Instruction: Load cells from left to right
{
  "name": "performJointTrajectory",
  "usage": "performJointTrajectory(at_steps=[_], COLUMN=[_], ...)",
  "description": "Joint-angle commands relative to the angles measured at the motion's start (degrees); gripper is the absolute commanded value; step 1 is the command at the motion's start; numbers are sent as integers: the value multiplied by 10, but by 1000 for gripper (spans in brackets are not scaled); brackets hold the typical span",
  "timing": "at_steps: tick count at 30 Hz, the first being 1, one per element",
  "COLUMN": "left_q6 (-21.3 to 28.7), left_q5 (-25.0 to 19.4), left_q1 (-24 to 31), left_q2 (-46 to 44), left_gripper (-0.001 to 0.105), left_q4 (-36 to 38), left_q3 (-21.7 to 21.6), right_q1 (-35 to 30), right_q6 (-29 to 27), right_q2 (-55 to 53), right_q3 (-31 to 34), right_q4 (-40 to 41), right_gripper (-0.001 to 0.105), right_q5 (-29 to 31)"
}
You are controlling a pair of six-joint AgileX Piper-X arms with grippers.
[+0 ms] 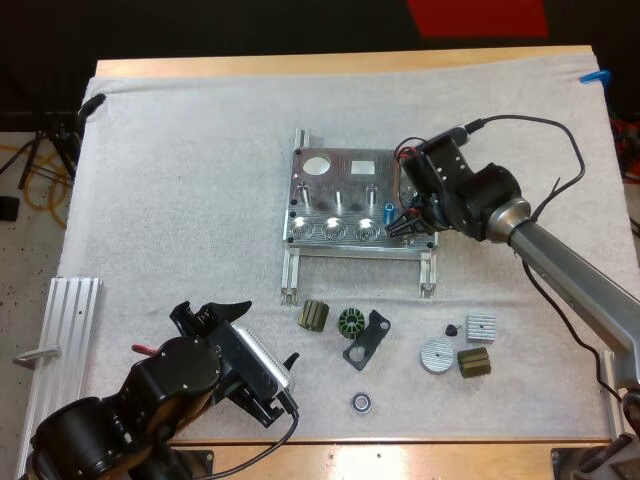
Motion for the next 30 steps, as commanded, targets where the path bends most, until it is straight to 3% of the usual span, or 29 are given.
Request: performJointTrajectory(at_steps=[1, 25, 30], left_q6=[-7, -7, -7], left_q5=[-12, -12, -12], left_q1=[0, 0, 0], left_q2=[-3, -3, -3], left_gripper=[78, 78, 78], left_q4=[-8, -8, -8], left_q3=[-2, -2, -2], right_q1=[-2, -2, -2], right_q6=[-7, -7, -6], right_q2=[0, 39, 39], right_q3=[-3, -3, -3], right_q4=[-3, -3, 27], right_gripper=[0, 0, 0], right_q5=[4, -25, -27])
